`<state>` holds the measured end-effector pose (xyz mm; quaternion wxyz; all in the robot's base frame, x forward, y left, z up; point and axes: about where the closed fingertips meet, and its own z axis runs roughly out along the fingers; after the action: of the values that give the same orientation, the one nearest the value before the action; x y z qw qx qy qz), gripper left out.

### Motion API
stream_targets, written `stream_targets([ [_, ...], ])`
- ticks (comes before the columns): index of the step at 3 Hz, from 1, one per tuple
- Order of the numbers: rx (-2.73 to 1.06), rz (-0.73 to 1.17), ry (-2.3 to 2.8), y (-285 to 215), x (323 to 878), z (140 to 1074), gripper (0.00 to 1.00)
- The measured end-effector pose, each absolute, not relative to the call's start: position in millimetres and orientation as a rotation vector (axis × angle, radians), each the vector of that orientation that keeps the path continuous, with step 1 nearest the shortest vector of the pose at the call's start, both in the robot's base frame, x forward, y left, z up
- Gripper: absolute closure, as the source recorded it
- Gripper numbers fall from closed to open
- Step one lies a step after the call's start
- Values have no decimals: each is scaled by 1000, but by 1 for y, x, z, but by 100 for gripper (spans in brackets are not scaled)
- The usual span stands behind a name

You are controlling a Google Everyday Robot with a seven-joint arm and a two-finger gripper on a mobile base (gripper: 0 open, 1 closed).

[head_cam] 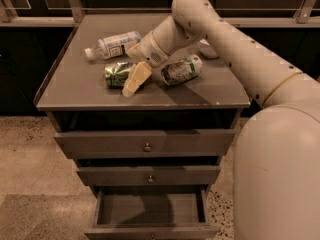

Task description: Place green can into bottom drawer

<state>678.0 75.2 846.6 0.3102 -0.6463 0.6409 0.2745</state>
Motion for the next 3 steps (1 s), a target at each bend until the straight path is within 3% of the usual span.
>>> stream_targets([
  [3, -1707, 728, 1693, 76, 678, 845, 66],
])
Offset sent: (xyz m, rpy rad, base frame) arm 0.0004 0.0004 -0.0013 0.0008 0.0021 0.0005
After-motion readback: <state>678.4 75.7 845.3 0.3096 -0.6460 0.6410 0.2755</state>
